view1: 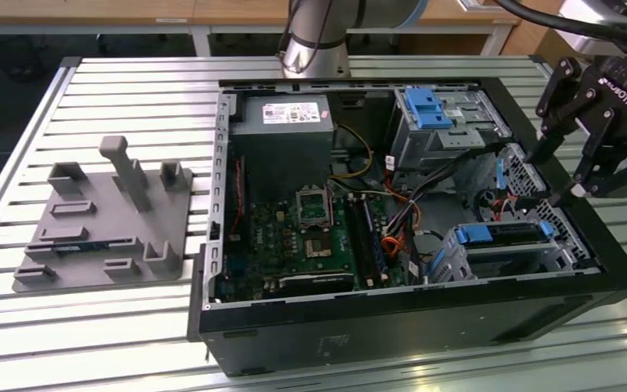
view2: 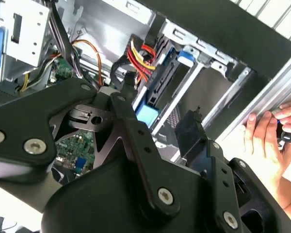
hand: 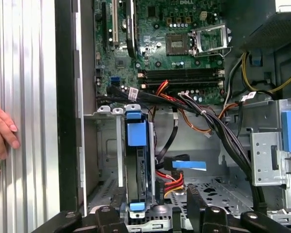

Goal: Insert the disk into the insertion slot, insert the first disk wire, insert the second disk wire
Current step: 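Insert the first disk wire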

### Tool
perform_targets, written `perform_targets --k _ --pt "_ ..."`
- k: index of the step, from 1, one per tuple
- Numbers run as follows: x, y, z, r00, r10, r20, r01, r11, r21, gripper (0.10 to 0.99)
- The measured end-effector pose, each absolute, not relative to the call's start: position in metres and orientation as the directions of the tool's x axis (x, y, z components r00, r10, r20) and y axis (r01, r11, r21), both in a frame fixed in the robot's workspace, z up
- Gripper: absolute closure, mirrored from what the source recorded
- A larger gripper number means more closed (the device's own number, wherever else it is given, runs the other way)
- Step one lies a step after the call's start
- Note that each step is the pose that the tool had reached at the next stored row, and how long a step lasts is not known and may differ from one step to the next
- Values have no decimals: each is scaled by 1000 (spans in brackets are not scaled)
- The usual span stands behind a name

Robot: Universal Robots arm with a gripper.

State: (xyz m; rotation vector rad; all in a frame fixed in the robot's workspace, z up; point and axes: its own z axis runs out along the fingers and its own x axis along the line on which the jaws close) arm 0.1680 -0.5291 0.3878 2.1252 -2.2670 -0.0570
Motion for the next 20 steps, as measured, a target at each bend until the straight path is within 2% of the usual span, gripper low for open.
perform_targets --k 3,4,5,6,7,8,9,10,20 --pt "171 -527 384 -64 -998 7 -997 65 53 490" --pt "171 -526 383 -65 -998 10 -996 65 53 549" --pt "171 -525 382 -65 -998 13 -996 65 53 549" --pt "171 -524 380 -65 -998 16 -996 65 53 612" --pt "171 -523 379 -65 -998 19 -996 66 53 612" --pt "171 -523 377 -65 -998 22 -996 66 53 671" --pt "171 -522 375 -65 -998 24 -996 66 53 671" --pt "171 -522 374 -65 -998 26 -996 66 53 733" --pt "173 -521 362 -65 -997 29 -996 67 54 733"
